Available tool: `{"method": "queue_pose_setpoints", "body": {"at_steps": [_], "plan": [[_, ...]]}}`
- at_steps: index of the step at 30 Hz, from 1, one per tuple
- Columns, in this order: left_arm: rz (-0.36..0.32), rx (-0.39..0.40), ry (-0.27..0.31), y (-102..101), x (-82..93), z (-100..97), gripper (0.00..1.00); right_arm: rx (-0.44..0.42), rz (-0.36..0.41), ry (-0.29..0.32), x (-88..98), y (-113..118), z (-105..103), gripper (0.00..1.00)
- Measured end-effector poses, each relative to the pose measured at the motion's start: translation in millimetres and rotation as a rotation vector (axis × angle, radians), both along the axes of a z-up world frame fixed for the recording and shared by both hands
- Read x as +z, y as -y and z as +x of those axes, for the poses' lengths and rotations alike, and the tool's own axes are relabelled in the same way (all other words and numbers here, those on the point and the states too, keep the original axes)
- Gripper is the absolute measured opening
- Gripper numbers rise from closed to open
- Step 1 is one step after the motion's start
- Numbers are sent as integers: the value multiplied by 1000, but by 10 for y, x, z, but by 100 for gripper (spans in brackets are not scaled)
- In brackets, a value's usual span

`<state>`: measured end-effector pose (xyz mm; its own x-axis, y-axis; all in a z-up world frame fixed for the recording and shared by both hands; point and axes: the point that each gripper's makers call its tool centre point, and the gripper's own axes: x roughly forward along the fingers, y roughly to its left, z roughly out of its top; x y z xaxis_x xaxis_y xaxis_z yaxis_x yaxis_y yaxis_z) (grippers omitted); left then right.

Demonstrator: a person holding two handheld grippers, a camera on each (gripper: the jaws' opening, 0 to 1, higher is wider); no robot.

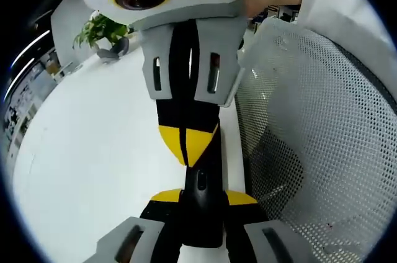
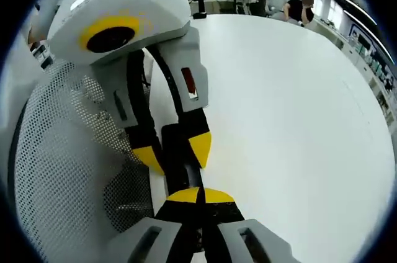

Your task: Press the specified remote control buttons in sequence, fully releasing each button before pressing the next.

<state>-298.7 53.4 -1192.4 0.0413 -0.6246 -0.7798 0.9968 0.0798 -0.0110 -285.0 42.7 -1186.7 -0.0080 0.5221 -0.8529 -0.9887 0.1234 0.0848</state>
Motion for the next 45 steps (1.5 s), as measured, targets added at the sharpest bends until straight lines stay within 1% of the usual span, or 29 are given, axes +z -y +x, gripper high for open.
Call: {"method": "queue_pose_setpoints", "body": {"at_steps": [3,5,6,8,9,10,11,12,13,14,18,24,28,32,34,36,37,40,43,45], "plan": [[0,1,0,-2,1,0,22,7,19,23,16,-7,-23,0],[-1,3,0,-2,1,0,22,22,60,21,72,-82,-82,0],[-2,4,0,-2,1,0,22,28,65,19,84,-101,-104,0],[-4,5,0,-1,3,-1,22,60,56,5,72,-122,-171,0],[-4,6,0,-2,3,-1,22,68,43,10,45,-120,-187,0],[-4,5,0,-2,3,-1,22,72,39,21,42,-115,-184,0],[-5,5,0,-2,4,-1,22,96,33,43,50,-112,-180,0],[-5,6,-1,-1,4,-1,23,94,29,46,49,-117,-186,0],[-6,6,-6,0,4,-8,23,141,3,65,25,-101,-207,0],[-5,6,-6,-3,3,-5,23,153,-1,98,38,-114,-175,0],[0,-7,-9,-6,0,-2,23,170,-43,123,19,-143,-181,0],[2,-12,-9,-5,-2,-1,23,153,-45,130,16,-137,-161,0],[-1,-11,-10,-2,-2,2,23,153,-14,109,29,-124,-160,0],[-3,-10,-9,1,0,2,23,199,-11,138,28,-149,-176,0],[-4,-7,-9,2,1,3,23,243,-7,170,26,-172,-174,0],[-6,-6,-9,3,2,3,23,271,-28,189,16,-165,-176,0],[-6,-6,-9,2,1,3,23,302,-38,210,15,-167,-175,0],[-7,-5,-9,3,2,3,23,299,-56,213,6,-182,-171,0],[-11,-3,-8,2,3,3,22,316,-72,240,2,-179,-171,0],[-15,2,-7,-7,4,13,23,294,-58,257,6,-180,-152,0]]}}
